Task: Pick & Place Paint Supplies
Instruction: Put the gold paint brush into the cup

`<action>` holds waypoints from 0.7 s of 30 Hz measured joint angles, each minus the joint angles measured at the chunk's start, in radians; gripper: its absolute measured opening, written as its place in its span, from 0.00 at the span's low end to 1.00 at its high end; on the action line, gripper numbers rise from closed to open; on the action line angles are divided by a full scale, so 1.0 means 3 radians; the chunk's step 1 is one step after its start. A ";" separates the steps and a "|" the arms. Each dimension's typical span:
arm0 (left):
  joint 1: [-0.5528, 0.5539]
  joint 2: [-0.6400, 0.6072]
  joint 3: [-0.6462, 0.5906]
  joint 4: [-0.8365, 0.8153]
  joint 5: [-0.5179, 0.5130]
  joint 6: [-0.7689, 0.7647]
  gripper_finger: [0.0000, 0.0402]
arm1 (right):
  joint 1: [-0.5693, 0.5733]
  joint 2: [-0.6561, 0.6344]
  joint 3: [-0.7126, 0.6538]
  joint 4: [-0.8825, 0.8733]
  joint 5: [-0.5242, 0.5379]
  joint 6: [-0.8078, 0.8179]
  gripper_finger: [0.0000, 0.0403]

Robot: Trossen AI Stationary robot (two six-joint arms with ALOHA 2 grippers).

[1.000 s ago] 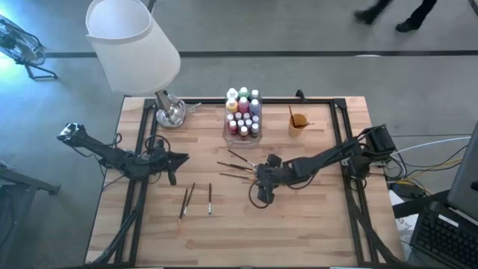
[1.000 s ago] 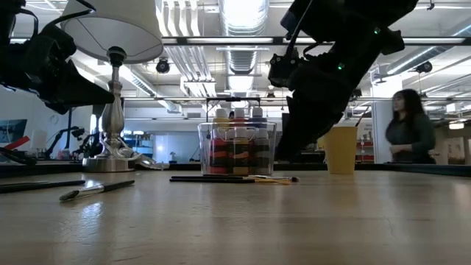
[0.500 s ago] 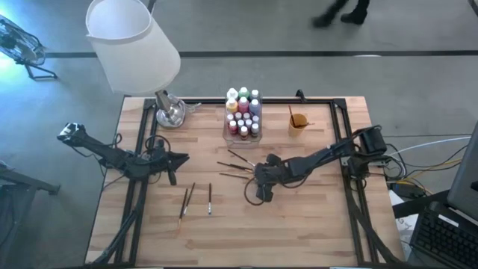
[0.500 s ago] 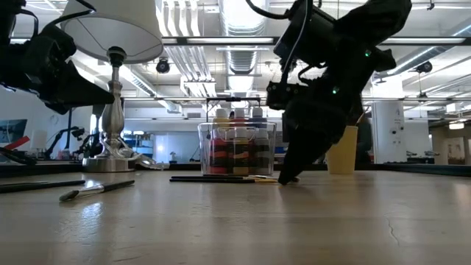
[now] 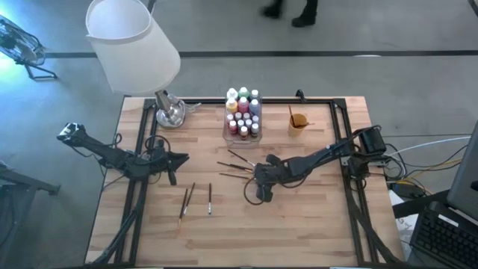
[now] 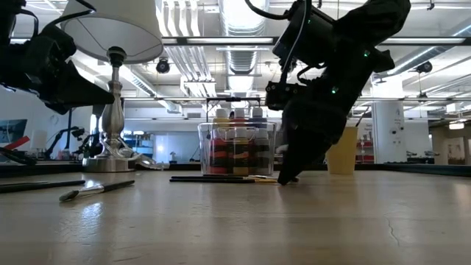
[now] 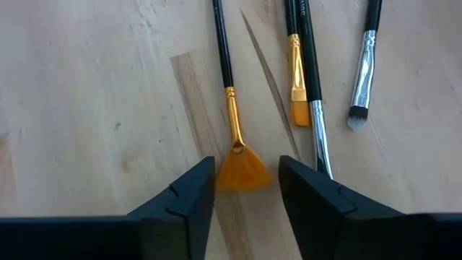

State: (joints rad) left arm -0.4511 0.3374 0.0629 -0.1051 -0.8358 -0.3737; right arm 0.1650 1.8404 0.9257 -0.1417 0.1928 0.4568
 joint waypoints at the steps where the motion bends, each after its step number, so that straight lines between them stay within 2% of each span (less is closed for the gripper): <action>1: -0.0001 0.0000 0.0001 0.0000 0.0000 -0.0001 0.14 | -0.0001 -0.0001 0.0000 -0.0001 -0.0018 0.0000 0.35; 13: -0.0001 0.0000 0.0000 0.0000 0.0000 0.0000 0.14 | 0.0014 0.0013 0.0001 -0.0011 -0.0060 -0.0002 0.04; 21: 0.0000 0.0000 0.0000 0.0000 0.0000 0.0000 0.14 | 0.0116 -0.0123 0.0157 -0.0206 -0.0099 -0.0027 0.02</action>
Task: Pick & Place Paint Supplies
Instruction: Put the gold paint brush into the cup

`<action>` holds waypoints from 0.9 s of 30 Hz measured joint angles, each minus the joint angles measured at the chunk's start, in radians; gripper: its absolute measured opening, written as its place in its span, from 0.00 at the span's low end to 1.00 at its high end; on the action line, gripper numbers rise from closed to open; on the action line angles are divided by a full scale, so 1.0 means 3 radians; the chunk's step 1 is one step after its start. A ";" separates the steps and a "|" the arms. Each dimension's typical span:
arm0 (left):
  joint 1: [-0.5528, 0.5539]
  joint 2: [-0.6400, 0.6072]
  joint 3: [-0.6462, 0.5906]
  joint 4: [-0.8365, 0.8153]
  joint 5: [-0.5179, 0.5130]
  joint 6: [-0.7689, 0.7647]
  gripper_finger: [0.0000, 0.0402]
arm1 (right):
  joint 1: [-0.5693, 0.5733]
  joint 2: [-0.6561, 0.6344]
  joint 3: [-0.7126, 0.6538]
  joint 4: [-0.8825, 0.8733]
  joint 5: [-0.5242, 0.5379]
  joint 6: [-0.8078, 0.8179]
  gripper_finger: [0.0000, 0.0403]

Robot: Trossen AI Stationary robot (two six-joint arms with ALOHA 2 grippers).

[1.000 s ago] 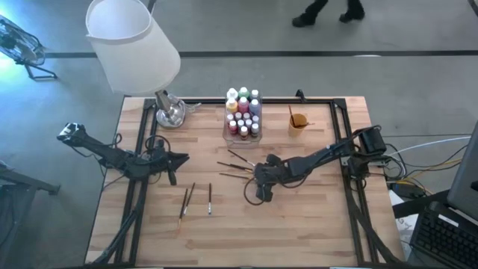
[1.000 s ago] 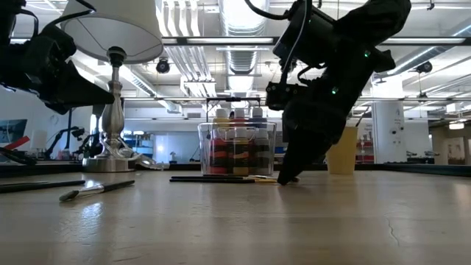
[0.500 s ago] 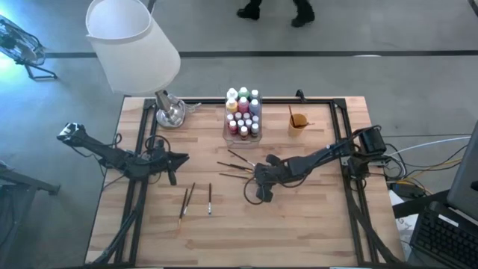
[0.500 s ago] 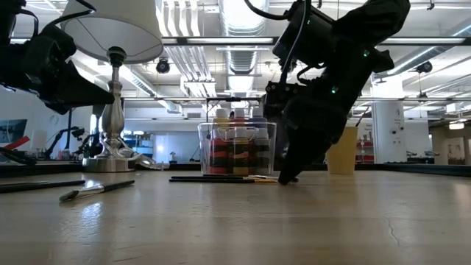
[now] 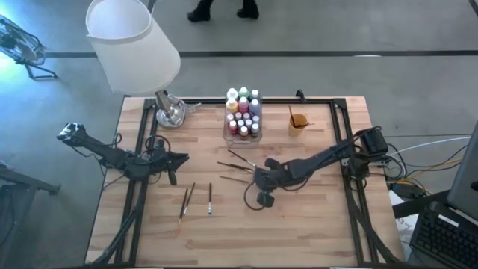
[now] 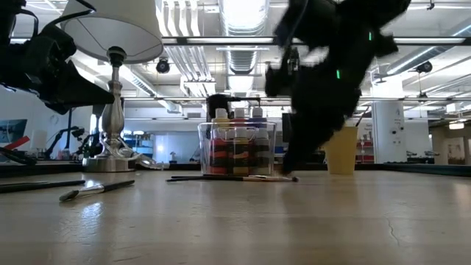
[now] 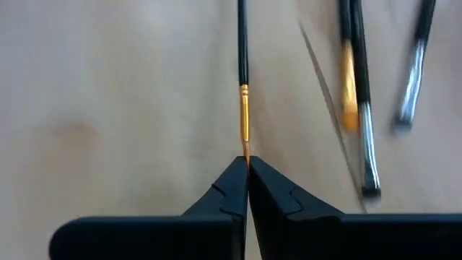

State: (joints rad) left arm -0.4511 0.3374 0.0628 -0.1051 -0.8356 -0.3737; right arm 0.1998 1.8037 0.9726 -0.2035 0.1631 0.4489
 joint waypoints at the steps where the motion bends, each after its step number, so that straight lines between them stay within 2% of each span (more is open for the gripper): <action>1: -0.0001 0.0000 0.0000 0.0000 -0.0001 -0.0001 0.14 | 0.0016 -0.0047 0.0080 -0.0069 0.0001 -0.0012 0.02; 3: -0.0001 -0.0001 0.0000 0.0000 0.0000 -0.0001 0.14 | 0.0048 -0.0160 0.0283 -0.0326 0.0028 -0.0032 0.02; 6: 0.0000 0.0000 0.0000 0.0000 0.0000 -0.0001 0.14 | 0.0127 -0.0245 0.0659 -0.0977 0.0247 -0.0079 0.02; 9: 0.0000 0.0001 0.0000 0.0000 0.0000 0.0000 0.14 | 0.0221 -0.0319 0.1184 -0.1868 0.0507 -0.0052 0.02; 14: 0.0000 0.0008 0.0000 0.0000 -0.0001 -0.0001 0.14 | 0.0287 -0.0328 0.2150 -0.3554 0.0924 0.0332 0.02; 17: -0.0001 0.0010 0.0000 0.0000 -0.0001 -0.0001 0.14 | 0.0256 -0.0329 0.2675 -0.4382 0.1032 0.0559 0.02; 19: 0.0000 0.0012 0.0000 0.0000 -0.0001 -0.0001 0.14 | 0.0184 -0.0338 0.2952 -0.4576 0.1029 0.0623 0.02; 27: 0.0000 0.0017 0.0000 0.0000 -0.0001 -0.0001 0.14 | -0.0310 -0.0495 0.3617 -0.4570 0.0938 0.0301 0.02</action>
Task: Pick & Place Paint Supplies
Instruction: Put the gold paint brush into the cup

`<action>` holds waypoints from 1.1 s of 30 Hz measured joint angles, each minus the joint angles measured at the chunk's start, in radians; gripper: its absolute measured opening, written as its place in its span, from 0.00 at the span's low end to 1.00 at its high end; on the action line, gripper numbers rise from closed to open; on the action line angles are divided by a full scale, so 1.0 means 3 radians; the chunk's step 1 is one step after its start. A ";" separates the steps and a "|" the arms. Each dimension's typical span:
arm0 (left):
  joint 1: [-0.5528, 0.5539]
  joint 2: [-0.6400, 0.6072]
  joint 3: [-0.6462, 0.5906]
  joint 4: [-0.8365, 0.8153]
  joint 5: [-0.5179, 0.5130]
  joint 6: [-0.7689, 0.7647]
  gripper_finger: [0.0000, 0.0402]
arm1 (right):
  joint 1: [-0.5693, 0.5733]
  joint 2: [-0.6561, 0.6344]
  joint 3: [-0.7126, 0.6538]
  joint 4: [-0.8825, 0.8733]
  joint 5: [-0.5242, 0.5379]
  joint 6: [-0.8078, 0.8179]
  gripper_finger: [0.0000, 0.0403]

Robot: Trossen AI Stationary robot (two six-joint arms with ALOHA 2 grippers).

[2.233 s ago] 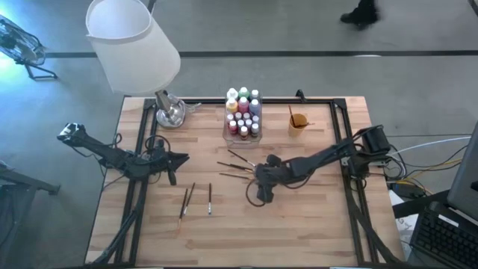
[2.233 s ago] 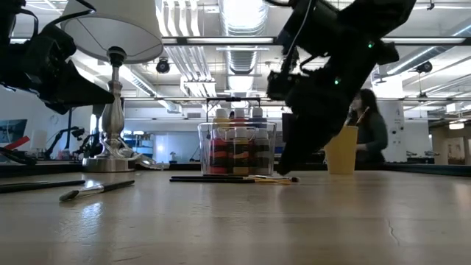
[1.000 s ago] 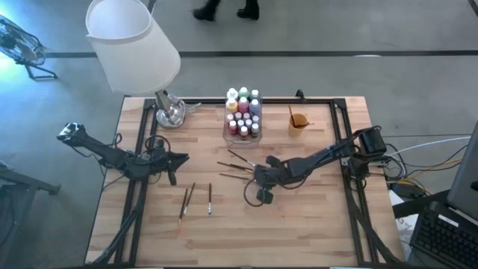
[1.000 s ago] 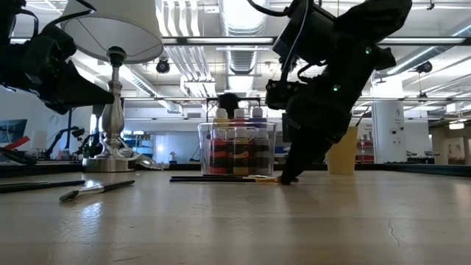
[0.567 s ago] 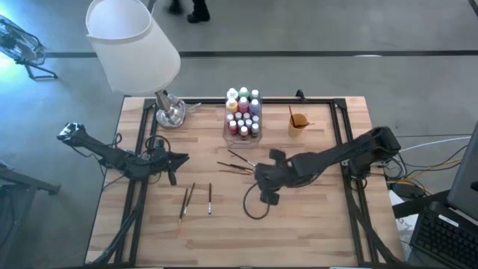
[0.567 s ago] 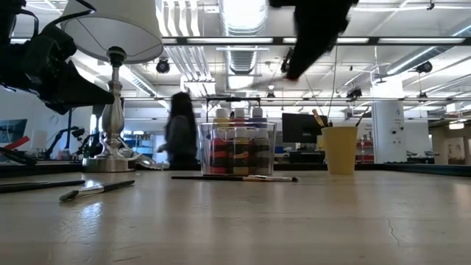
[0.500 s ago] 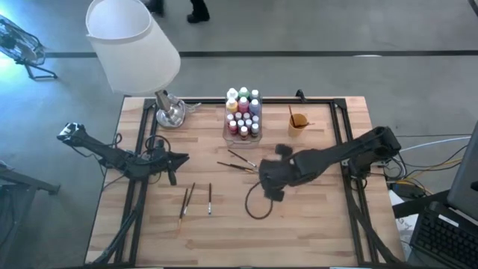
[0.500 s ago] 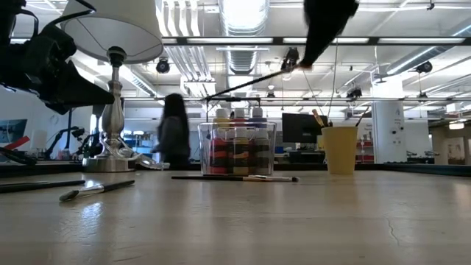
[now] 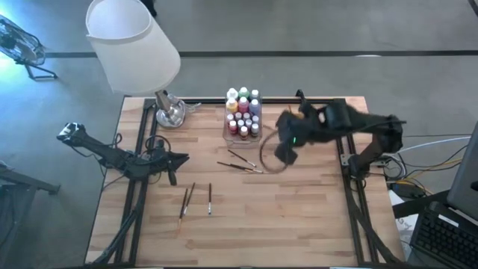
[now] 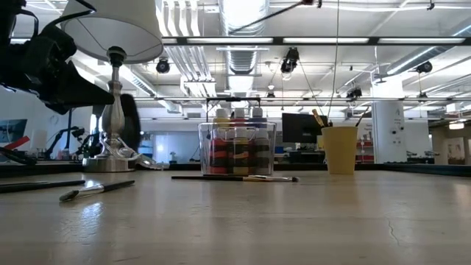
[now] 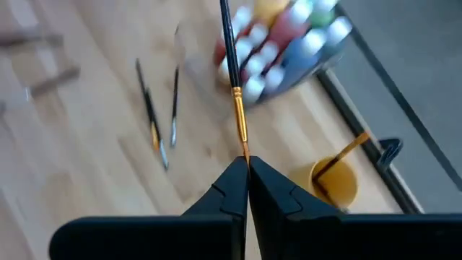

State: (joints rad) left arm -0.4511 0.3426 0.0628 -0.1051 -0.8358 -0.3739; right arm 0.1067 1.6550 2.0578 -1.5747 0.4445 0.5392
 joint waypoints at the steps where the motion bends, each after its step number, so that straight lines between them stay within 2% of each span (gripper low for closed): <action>1: -0.0001 0.0001 0.0000 0.0000 0.0001 0.0000 0.14 | -0.0069 0.0000 0.0093 0.0019 0.0001 -0.0037 0.02; 5: -0.0001 0.0001 0.0000 0.0000 0.0001 0.0000 0.14 | -0.0207 0.0001 0.0461 0.0042 -0.0012 -0.0264 0.02; 10: -0.0001 0.0001 0.0000 0.0000 -0.0001 -0.0001 0.14 | -0.0210 0.0003 0.0958 0.0388 -0.0119 -0.0680 0.02; 22: 0.0000 0.0008 -0.0001 0.0001 0.0004 0.0001 0.14 | -0.0214 -0.0378 0.0996 0.2511 -0.0356 -0.2003 0.02; 24: 0.0000 0.0008 -0.0001 0.0001 0.0005 0.0000 0.14 | -0.0211 -0.0396 0.1002 0.2410 -0.0332 -0.2074 0.02; 26: 0.0000 0.0008 -0.0001 0.0001 0.0012 0.0001 0.14 | -0.0234 -0.0405 0.1001 0.1988 -0.0159 -0.1946 0.02; 33: -0.0001 0.0008 -0.0003 0.0003 0.0012 0.0001 0.14 | -0.0466 -0.0398 0.0991 0.0053 0.0279 -0.0699 0.02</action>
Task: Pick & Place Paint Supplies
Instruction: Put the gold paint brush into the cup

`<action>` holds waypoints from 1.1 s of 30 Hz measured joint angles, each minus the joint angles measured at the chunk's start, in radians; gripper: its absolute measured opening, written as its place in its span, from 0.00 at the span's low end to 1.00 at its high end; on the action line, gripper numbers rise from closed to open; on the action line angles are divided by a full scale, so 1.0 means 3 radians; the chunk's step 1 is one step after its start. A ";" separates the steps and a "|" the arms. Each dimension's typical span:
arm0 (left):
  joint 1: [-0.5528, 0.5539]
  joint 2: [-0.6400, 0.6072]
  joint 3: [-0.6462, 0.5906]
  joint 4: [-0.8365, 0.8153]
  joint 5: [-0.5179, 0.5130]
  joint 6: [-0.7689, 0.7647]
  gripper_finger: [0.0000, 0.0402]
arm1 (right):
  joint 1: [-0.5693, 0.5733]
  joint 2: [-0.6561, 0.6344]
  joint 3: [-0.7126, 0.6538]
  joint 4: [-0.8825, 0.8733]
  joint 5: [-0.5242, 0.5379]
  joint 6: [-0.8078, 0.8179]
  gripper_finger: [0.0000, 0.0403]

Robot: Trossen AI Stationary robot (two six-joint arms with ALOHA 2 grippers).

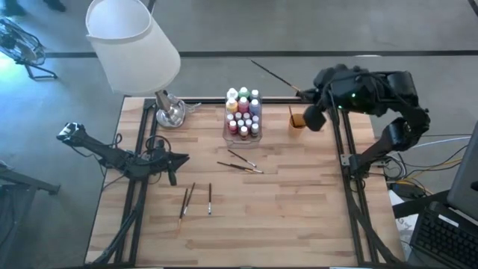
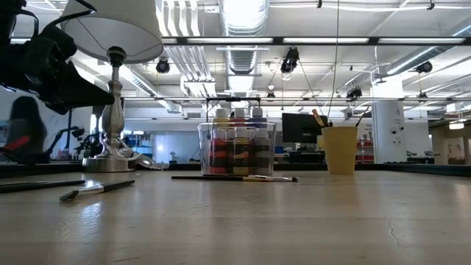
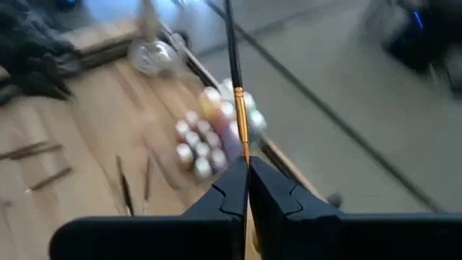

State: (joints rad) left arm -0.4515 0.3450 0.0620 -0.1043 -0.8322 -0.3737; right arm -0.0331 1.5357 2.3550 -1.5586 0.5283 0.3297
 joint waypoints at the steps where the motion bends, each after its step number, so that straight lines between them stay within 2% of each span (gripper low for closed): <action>1: 0.0001 -0.0001 0.0000 0.0000 0.0000 -0.0001 0.14 | -0.0038 -0.0006 -0.0009 -0.0097 0.0026 0.0129 0.02; 4: 0.0001 -0.0001 0.0000 0.0000 0.0000 0.0000 0.14 | -0.0101 -0.0082 -0.0112 0.0026 0.0015 0.0093 0.02; 7: 0.0000 0.0000 0.0000 0.0000 0.0000 -0.0001 0.14 | -0.0164 -0.0095 -0.0113 -0.0067 0.0238 0.0132 0.02; 12: 0.0001 -0.0001 0.0000 0.0000 0.0000 0.0000 0.14 | -0.0379 -0.0091 -0.0454 -0.0025 0.0287 0.0043 0.02; 15: 0.0000 -0.0001 0.0000 0.0000 0.0000 0.0000 0.14 | -0.0562 -0.0057 -0.0766 -0.0036 0.0075 -0.0065 0.02; 22: 0.0001 -0.0001 0.0000 0.0000 0.0000 0.0000 0.14 | -0.0933 -0.0092 -0.1410 -0.0045 -0.0120 -0.0237 0.02; 25: 0.0000 -0.0001 -0.0001 0.0000 0.0000 0.0000 0.14 | -0.1047 -0.0193 -0.1598 -0.0042 -0.0091 -0.0312 0.02; 29: 0.0001 -0.0001 -0.0001 0.0000 0.0000 0.0000 0.14 | -0.1155 -0.0454 -0.1828 -0.0042 0.0168 -0.0435 0.02; 33: 0.0000 -0.0001 -0.0001 0.0000 0.0000 0.0000 0.14 | -0.1210 -0.0799 -0.2054 -0.0040 0.0178 -0.0489 0.02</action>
State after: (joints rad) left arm -0.4514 0.3447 0.0616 -0.1043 -0.8322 -0.3737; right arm -0.3962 1.2959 1.7390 -1.5707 0.5818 0.1831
